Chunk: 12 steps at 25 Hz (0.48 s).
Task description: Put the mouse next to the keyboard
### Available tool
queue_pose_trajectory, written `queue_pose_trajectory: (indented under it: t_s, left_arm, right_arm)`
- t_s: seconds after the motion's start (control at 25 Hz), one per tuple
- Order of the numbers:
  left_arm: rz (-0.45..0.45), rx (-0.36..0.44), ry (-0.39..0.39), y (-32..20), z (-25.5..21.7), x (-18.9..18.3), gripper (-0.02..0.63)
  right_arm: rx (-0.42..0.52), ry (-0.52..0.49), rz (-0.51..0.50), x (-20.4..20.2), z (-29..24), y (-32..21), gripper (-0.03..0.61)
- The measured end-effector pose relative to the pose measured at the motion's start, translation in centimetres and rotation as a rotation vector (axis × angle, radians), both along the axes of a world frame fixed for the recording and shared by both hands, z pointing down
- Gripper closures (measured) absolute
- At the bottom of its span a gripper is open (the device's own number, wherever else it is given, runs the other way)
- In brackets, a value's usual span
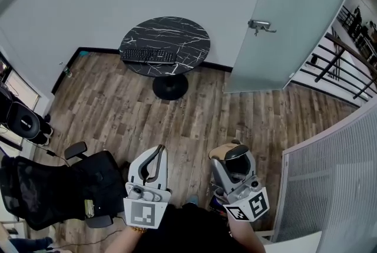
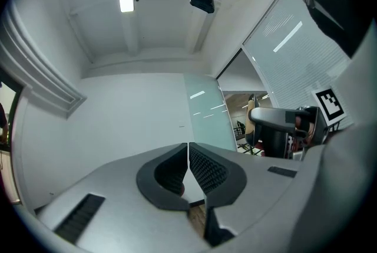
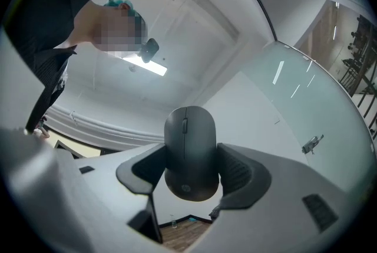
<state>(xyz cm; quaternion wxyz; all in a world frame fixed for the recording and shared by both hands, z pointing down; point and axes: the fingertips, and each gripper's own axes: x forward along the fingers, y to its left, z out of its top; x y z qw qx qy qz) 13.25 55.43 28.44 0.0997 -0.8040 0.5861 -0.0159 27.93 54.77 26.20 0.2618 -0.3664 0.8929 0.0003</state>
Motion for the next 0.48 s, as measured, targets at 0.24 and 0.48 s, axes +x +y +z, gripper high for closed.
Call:
queue_pose_trajectory:
  t_s: [0.24,0.48]
  left_arm:
    - [-0.022,-0.034,0.009,-0.1,0.7,2.5,0.594]
    - [-0.009,-0.087,0.036,-0.8,2.5,4.0,0.594]
  right_arm:
    - [-0.017,-0.019,-0.042,2.3,1.0,-0.8,0.293]
    - [-0.055,-0.024,-0.057,3.0,2.4,-1.6,0.293]
